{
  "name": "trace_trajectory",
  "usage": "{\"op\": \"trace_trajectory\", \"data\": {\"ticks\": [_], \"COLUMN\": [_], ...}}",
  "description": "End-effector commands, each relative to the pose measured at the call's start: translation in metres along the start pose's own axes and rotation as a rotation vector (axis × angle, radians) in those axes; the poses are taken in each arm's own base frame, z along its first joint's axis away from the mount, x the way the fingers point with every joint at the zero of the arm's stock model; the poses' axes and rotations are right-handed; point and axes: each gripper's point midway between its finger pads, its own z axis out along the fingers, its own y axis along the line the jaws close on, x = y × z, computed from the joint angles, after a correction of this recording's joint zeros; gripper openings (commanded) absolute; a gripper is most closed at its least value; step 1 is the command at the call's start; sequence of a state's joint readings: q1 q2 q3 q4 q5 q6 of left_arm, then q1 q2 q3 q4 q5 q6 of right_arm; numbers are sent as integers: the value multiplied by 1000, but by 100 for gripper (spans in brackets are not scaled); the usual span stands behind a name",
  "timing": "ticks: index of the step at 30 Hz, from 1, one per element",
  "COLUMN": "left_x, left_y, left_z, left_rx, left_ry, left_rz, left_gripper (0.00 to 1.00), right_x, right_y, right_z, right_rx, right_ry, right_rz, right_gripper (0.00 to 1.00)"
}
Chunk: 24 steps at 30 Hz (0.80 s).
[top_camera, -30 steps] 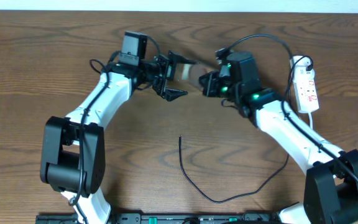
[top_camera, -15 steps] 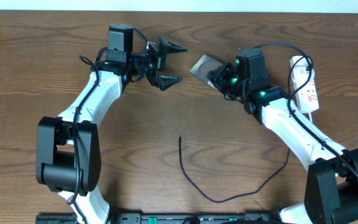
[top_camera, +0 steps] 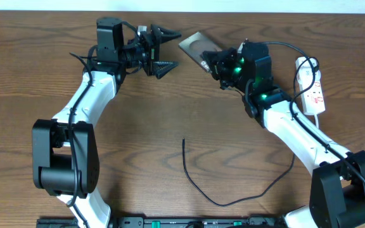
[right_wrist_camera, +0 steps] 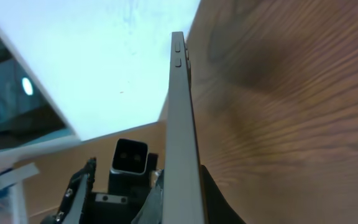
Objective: Plug charger to phone and switch on socket
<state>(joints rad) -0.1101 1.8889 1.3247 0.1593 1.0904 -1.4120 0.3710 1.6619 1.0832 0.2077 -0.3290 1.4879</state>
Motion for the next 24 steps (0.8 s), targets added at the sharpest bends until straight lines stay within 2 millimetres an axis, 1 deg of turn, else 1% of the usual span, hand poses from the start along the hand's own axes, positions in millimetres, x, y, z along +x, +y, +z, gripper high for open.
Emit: {"op": "trace_trajectory", "data": {"ticks": [1, 2, 6, 11, 17, 24], "left_x": [0, -1, -6, -14, -18, -21], "left_y": [-22, -25, -25, -25, -25, -25], "left_z": [-4, -4, -5, -5, -5, -5], "left_rx": [43, 51, 53, 52, 53, 54], "left_ry": [-18, -25, -54, -97, -123, -142], "left_rz": [29, 39, 27, 18, 7, -21], "left_gripper": [92, 92, 92, 92, 92, 91], "right_x": [14, 17, 25, 32, 36, 46], "right_y": [26, 30, 40, 48, 49, 50], "right_z": [0, 1, 1, 1, 3, 6], "right_rx": [-77, -92, -130, -158, -160, -161], "right_ry": [32, 38, 54, 68, 59, 39], "right_rz": [18, 20, 46, 49, 83, 128], "right_gripper": [2, 1, 1, 1, 2, 1]}}
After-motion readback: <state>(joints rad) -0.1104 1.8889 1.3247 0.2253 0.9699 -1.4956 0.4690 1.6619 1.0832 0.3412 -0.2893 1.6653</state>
